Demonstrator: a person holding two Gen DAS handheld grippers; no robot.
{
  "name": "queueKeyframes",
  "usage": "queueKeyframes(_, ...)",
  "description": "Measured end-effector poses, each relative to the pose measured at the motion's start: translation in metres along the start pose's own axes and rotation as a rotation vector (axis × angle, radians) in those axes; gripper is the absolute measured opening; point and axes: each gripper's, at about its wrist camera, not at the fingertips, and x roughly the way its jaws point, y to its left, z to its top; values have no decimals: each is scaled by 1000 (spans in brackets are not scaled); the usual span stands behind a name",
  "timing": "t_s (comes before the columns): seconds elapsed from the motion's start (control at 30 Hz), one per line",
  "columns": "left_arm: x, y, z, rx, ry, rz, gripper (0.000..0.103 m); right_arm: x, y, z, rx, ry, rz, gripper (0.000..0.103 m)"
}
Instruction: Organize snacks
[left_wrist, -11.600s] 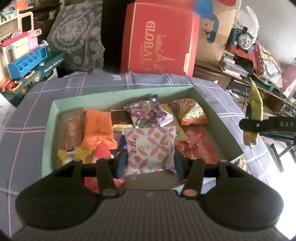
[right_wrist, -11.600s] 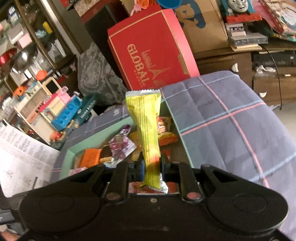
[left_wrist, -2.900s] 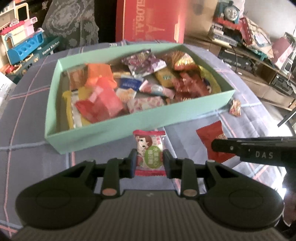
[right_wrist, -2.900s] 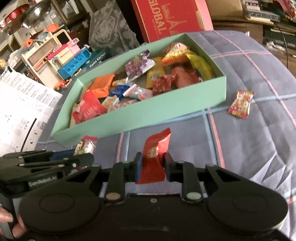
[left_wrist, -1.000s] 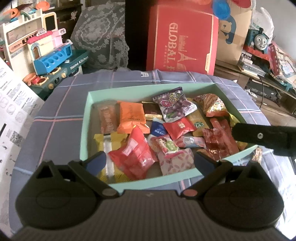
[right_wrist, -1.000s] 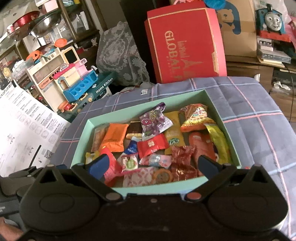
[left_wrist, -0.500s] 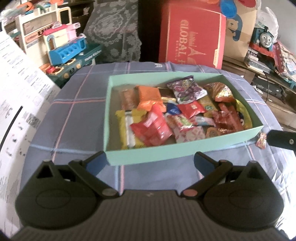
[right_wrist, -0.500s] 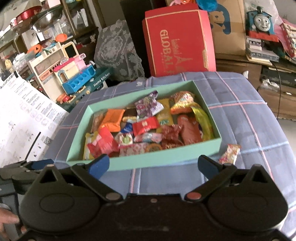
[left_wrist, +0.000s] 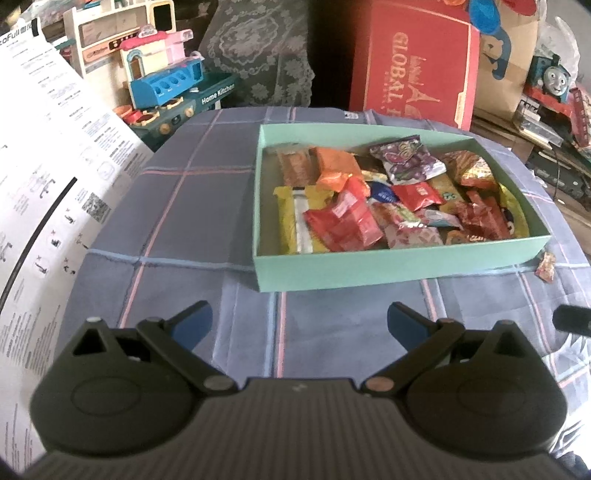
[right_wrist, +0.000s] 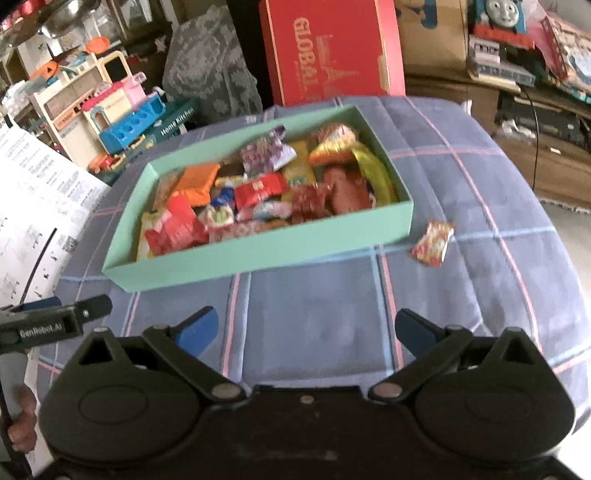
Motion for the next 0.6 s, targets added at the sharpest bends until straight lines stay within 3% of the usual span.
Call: queueKeyframes(0.6,25,-7,-14,6,66,22,103,18,1,-9,-13,66,-30,103)
